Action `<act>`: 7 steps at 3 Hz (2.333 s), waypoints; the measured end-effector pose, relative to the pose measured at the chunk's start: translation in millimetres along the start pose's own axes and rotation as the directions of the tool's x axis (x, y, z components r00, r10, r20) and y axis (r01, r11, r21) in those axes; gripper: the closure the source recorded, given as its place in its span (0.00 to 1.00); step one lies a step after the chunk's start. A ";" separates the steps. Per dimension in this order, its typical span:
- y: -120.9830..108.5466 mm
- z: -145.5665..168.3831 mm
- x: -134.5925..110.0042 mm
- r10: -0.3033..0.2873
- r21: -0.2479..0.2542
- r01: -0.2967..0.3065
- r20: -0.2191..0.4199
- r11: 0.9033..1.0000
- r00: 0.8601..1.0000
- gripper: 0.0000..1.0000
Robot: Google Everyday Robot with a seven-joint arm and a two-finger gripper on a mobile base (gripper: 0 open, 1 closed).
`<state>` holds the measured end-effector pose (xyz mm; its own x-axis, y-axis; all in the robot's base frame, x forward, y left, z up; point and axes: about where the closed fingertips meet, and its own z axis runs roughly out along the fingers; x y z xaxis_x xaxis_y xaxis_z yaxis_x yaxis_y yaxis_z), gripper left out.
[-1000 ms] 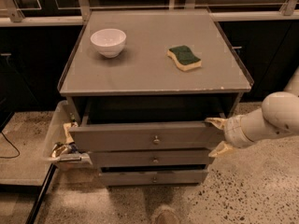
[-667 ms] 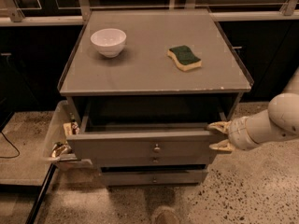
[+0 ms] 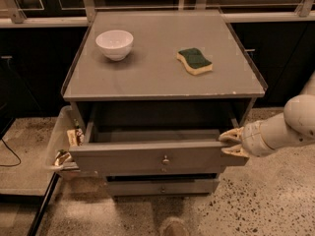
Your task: Open top drawer
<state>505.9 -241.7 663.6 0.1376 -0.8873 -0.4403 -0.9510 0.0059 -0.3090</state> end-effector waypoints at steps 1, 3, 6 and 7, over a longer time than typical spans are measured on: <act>-0.1 0.2 0.0 0.000 0.000 0.000 0.000 1.000 1.000 0.81; -5.6 -0.1 -0.9 0.005 -0.022 -0.005 0.000 1.000 1.000 0.34; -11.8 67.3 -13.3 -0.039 -0.186 0.042 0.021 0.982 0.999 0.00; -11.8 67.3 -13.3 -0.039 -0.186 0.042 0.021 0.982 0.999 0.00</act>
Offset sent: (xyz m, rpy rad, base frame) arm 0.0227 0.0110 -0.0261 0.0077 0.0392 0.0141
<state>534.0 -198.9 616.3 0.1805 -0.8768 -0.4457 -0.9793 -0.1177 -0.1649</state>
